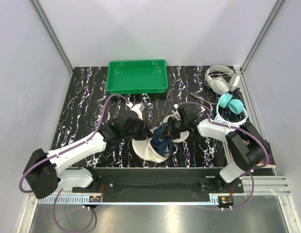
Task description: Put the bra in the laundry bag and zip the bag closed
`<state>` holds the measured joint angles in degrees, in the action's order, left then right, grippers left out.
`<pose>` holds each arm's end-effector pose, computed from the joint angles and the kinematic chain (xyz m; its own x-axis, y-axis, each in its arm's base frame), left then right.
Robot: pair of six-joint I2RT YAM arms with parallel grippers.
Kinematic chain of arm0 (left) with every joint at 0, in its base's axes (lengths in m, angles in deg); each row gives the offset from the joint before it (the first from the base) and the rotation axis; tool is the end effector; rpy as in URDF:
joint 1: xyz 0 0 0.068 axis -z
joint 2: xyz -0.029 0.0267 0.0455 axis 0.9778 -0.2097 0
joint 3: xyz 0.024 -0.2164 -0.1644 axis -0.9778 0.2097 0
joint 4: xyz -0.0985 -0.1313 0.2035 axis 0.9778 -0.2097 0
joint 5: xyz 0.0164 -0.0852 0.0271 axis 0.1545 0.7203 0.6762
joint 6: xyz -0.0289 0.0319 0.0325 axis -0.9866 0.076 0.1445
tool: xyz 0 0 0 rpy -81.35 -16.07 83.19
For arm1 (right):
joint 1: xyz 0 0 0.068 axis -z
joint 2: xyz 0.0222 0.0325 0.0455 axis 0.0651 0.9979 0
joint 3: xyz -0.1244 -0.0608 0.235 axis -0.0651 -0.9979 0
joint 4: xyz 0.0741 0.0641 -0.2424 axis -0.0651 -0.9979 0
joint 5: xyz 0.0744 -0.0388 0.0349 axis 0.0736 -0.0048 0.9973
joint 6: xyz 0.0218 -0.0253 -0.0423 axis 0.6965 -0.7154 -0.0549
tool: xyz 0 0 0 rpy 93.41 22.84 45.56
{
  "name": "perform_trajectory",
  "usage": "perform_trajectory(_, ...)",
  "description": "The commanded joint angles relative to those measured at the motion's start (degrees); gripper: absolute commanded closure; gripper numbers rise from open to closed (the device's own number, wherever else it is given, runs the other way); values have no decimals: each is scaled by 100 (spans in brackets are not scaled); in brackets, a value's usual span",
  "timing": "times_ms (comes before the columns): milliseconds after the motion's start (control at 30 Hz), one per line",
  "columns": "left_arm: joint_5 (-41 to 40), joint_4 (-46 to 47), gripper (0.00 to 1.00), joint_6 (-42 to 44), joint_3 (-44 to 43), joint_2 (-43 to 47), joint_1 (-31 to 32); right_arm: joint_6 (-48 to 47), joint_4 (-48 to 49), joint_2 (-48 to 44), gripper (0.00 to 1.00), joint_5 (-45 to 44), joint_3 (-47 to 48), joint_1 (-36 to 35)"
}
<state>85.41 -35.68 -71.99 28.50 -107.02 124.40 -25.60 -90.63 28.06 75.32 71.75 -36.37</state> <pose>0.1743 -0.1897 0.2501 -0.8584 -0.1178 -0.4993 0.2480 0.7566 -0.6050 0.2484 0.1823 0.1695 -0.9870 0.0612 -0.1488 -0.0711 0.6636 0.7447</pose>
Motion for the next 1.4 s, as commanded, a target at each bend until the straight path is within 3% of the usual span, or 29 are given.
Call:
perform_trajectory(0, 31, 609, 100, -313, 238, 408, 61, 2379, 3111, -151, 100, -549, -974, -67)
perform_trajectory(167, 119, 794, 100, -453, 414, 435, 70, 2771, 3668, -63, 100, -1306, -1224, -382)
perform_trajectory(267, 49, 856, 93, -480, 563, 540, 78, 2885, 4027, 130, 100, -1385, -1311, -480)
perform_trajectory(400, -57, 848, 70, -541, 695, 751, 70, 2886, 4328, 323, 100, -1543, -1400, -515)
perform_trajectory(433, -135, 830, 56, -524, 730, 795, 70, 2877, 4398, 394, 100, -1500, -1391, -515)
perform_trajectory(533, -626, 304, 40, -375, 599, 1058, -9, 2877, 4583, 613, 100, -1473, -1356, -524)
perform_trajectory(633, -838, -224, 36, -234, 546, 1419, -439, 2771, 4574, 754, 100, -1412, -1251, -524)
perform_trajectory(800, -725, -638, 44, 117, 914, 1587, -1851, 2736, 4583, 772, 100, -1359, -1251, -524)
perform_trajectory(900, -163, -261, 53, 337, 1221, 1167, -2478, 2719, 4583, 728, 100, -1315, -1242, -524)
perform_trajectory(1000, 110, 284, 63, 390, 1346, 518, -2576, 2674, 4583, 702, 100, -1271, -1207, -532)
perform_trajectory(1367, 540, 1181, 76, 400, 1222, -1576, -2480, 2595, 4460, 710, 100, -1165, -908, -638)
